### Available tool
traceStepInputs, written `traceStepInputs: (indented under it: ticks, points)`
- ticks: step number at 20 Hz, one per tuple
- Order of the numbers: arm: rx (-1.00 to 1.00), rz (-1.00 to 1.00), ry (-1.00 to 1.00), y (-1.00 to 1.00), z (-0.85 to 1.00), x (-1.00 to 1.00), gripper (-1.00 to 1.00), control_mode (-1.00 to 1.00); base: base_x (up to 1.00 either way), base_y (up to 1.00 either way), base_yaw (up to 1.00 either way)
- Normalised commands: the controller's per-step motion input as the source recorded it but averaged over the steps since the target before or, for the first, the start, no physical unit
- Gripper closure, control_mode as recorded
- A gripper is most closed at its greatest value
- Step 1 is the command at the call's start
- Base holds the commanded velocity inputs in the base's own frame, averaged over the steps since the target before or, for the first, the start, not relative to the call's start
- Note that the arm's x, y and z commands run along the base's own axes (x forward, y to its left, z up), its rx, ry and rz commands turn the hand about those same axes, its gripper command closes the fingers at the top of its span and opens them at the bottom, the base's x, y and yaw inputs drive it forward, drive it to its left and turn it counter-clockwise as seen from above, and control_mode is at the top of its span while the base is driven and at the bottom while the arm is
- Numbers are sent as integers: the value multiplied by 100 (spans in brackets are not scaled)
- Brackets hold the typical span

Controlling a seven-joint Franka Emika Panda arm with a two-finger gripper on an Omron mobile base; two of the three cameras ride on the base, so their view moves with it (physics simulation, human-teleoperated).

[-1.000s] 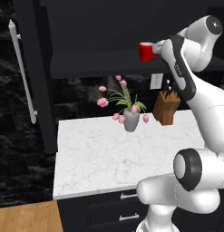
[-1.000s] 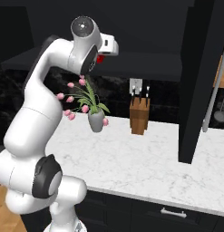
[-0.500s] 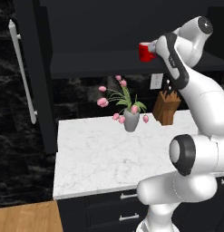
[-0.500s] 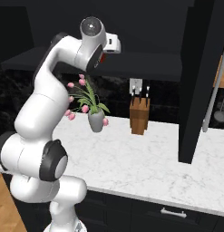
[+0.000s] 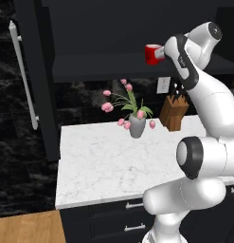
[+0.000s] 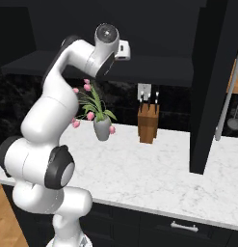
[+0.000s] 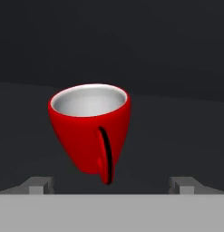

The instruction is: Gather all objects into one cabinet and sort the glasses and bowls to opposite sides.

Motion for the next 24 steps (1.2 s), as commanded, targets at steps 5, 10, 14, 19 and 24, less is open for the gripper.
traceStepInputs:
  ticks: [5,10,14,19,24]
  points:
    - [0,4,0,0,-12,14,-100,-100,0,0,0]
    - [0,0,0,4,0,30,-100,-100,0,0,0]
    - [0,0,0,21,0,29,-100,-100,0,0,0]
    - [-2,1,0,39,0,8,-100,-100,0,0,0]
    - [-8,3,0,50,-7,0,100,-100,0,0,0]
